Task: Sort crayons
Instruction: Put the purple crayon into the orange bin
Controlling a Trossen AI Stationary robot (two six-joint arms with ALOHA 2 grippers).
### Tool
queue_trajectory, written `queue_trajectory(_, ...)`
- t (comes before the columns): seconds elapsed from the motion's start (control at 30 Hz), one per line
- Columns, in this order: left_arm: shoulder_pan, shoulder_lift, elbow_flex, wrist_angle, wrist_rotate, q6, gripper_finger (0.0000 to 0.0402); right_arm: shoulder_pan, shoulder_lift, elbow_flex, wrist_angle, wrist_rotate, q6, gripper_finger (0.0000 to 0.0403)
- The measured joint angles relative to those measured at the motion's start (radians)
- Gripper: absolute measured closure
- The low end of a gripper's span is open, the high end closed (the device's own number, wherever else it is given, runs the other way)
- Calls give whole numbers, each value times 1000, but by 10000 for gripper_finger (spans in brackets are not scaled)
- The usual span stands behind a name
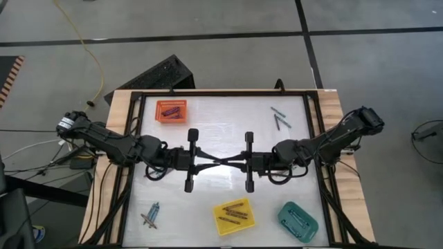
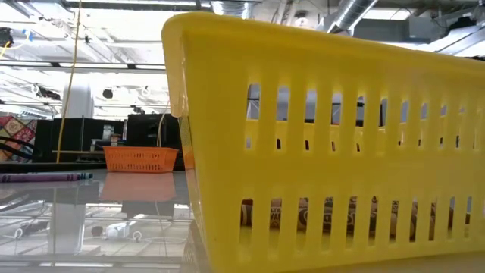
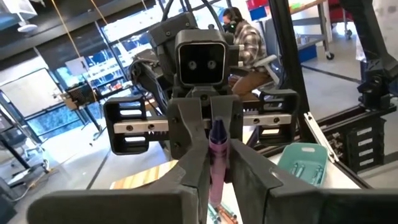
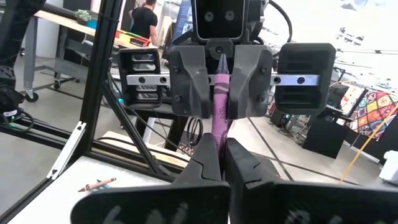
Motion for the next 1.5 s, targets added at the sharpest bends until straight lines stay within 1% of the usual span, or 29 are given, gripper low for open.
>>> queue_trajectory(0.27,-2,0,0,-14,15,18,392,0,0,0,-3,0,0,403)
queue_trajectory(0.47,-2,0,0,-61,20,31,397,-3,0,0,-49,0,33,393)
queue_trajectory(0.5,-2,0,0,-74,18,34,397,-4,0,0,-60,9,34,390)
queue_trajectory(0.57,-2,0,0,-97,2,35,398,-2,0,0,-77,68,35,379)
queue_trajectory(0.63,-1,0,0,-124,-24,41,399,0,0,0,-114,138,37,362)
queue_trajectory(0.73,-4,0,0,-170,-55,59,399,-4,0,0,-176,213,63,325)
queue_trajectory(0.9,18,-8,0,-280,-140,84,400,-25,-1,1,-343,312,196,250)
queue_trajectory(0.97,41,-21,0,-349,-176,84,400,-34,0,1,-428,323,264,223)
queue_trajectory(1.07,99,-46,0,-482,-220,84,401,-45,0,1,-552,322,357,195)
queue_trajectory(1.13,153,-63,0,-588,-246,82,401,-49,0,1,-629,321,421,185)
queue_trajectory(1.3,340,-80,0,-840,-263,59,401,-40,0,1,-777,319,550,185)
queue_trajectory(1.4,475,-70,0,-956,-239,63,401,-25,0,1,-823,318,598,191)
queue_trajectory(1.5,614,-50,0,-1005,-158,72,401,-7,1,0,-837,318,624,197)
